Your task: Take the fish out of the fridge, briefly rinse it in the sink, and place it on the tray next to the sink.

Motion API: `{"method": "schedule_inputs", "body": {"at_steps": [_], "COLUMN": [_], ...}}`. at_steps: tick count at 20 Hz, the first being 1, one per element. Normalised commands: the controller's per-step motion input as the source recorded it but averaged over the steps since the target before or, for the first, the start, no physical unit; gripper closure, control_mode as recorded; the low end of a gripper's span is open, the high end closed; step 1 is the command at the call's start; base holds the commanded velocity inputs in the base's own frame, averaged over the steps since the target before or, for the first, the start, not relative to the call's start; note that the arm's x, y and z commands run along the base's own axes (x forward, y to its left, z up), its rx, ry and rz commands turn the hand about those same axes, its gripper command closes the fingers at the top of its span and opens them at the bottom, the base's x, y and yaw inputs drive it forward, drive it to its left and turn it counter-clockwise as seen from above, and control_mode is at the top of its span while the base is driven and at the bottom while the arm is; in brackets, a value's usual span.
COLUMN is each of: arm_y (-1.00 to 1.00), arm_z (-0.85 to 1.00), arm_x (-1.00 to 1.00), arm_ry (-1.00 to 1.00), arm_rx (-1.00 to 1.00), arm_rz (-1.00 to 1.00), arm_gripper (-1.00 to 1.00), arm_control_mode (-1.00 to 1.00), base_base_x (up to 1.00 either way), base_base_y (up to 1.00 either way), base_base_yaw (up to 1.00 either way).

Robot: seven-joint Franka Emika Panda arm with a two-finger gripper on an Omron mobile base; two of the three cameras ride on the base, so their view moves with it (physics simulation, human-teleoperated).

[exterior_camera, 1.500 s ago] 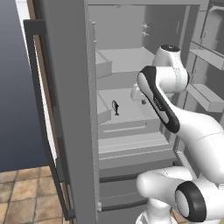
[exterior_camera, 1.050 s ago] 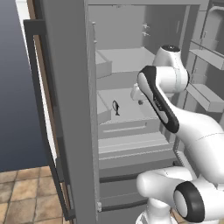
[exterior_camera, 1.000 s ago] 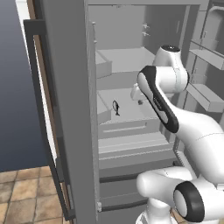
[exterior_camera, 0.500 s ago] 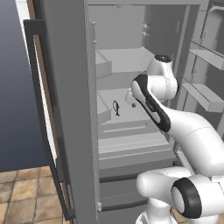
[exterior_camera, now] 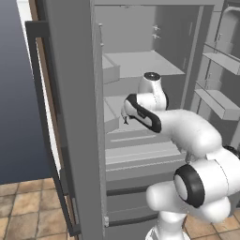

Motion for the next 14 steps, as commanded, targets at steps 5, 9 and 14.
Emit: {"method": "schedule_inputs", "body": {"at_steps": [5, 9, 14], "arm_y": [0.0, 0.0, 0.02], "arm_z": [-0.22, -0.24, -0.34], "arm_x": [0.52, 0.22, 0.31], "arm_ry": [0.14, 0.06, 0.0], "arm_rx": [-0.03, 0.03, 0.0], "arm_rz": [0.0, 0.0, 0.0], "arm_gripper": [-1.0, -1.0, -1.0], "arm_control_mode": [-1.0, -1.0, -1.0], "base_base_x": [0.0, 0.0, 0.0], "base_base_y": [0.0, 0.0, 0.0], "base_base_yaw": [0.0, 0.0, 0.0]}}
